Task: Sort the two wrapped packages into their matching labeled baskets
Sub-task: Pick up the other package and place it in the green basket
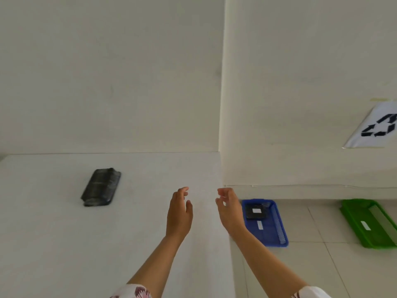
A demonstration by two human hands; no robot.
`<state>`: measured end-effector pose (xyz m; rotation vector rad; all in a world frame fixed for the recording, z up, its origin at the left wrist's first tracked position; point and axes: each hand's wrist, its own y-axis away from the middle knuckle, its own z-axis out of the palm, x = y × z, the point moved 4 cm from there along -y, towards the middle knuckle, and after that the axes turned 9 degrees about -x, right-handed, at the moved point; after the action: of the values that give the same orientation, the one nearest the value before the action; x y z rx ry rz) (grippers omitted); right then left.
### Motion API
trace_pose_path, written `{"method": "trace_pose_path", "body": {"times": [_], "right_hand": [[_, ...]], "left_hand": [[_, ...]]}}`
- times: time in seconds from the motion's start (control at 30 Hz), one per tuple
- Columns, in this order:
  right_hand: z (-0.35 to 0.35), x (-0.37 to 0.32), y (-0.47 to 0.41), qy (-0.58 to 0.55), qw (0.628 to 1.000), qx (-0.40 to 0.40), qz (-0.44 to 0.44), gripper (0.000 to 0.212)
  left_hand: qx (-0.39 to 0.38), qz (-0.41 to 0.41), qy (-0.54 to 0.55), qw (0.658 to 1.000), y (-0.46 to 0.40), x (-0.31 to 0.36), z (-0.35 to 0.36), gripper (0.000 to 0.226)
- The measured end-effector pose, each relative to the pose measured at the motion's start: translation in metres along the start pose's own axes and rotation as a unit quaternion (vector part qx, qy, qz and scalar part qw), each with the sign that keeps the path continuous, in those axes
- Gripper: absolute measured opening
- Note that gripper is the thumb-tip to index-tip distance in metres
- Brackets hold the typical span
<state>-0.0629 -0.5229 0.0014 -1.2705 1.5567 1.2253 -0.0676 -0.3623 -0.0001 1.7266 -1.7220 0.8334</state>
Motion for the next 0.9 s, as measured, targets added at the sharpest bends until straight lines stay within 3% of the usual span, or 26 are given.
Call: {"method": "trace_pose_path", "body": {"times": [0.27,0.47,0.73,0.9], "right_hand": [[0.129,-0.035,-0.012,0.056,0.991,-0.114,-0.036,0.020],[0.218,-0.044,-0.026,0.079,0.985,-0.151,-0.028,0.019],[0.343,-0.039,-0.065,0.076,0.992,-0.103,0.023,0.018],[0.398,-0.028,-0.086,0.061,0.995,-0.043,0.068,0.021]], "left_hand": [[0.065,-0.054,-0.022,0.996,0.004,-0.083,-0.097,0.036],[0.082,-0.088,-0.024,0.992,-0.006,-0.154,-0.153,0.037],[0.052,-0.091,-0.091,0.990,-0.073,-0.263,-0.212,0.048],[-0.032,-0.071,-0.149,0.986,-0.112,-0.312,-0.218,0.065]]}}
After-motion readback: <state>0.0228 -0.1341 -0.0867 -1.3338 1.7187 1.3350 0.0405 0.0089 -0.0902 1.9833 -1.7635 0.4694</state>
